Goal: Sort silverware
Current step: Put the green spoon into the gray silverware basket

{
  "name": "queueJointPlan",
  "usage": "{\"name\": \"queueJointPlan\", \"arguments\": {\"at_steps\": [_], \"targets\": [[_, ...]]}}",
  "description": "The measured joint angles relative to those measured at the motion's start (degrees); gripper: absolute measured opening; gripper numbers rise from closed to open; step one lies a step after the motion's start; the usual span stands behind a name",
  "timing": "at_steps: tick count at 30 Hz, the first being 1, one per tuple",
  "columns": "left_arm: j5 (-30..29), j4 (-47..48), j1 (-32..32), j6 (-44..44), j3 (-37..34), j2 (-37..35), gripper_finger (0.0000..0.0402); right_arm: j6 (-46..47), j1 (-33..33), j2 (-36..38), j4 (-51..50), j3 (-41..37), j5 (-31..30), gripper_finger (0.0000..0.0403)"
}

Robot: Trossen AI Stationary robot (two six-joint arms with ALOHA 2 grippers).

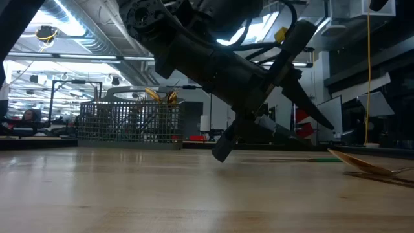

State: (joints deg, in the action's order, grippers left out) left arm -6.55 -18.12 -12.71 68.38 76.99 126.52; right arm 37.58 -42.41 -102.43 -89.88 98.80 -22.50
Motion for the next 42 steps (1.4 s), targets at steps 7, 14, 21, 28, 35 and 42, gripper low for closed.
{"name": "queueJointPlan", "arguments": {"at_steps": [7, 14, 21, 28, 35, 42], "targets": [[0.01, -0.24, 0.22, 1.68, 0.00, 0.00, 0.0139, -0.30, 0.02, 0.00, -0.03, 0.00, -0.02, 0.0150], [0.49, -3.21, 0.04, 6.18, 1.08, 2.70, 0.0139, -0.34, 0.02, -0.02, -0.08, 0.00, -0.04, 0.0150], [1.62, -1.60, 0.06, 4.44, 4.63, 4.42, 0.0139, -0.36, 0.02, -0.02, -0.13, 0.00, -0.24, 0.0150], [1.80, 1.58, 0.10, 3.20, 5.99, 4.52, 0.0139, -0.14, 0.00, -0.02, -0.13, 0.00, -0.22, 0.0150], [1.88, 1.63, 0.36, 1.72, 5.97, 4.52, 0.0139, 9.18, -3.08, -0.02, 0.46, -5.04, 0.24, 0.0150], [1.88, 2.11, 0.35, 1.92, 5.99, 4.52, 0.0139, 16.18, -7.53, -0.02, 15.46, -20.96, -1.47, 0.0150]]}}
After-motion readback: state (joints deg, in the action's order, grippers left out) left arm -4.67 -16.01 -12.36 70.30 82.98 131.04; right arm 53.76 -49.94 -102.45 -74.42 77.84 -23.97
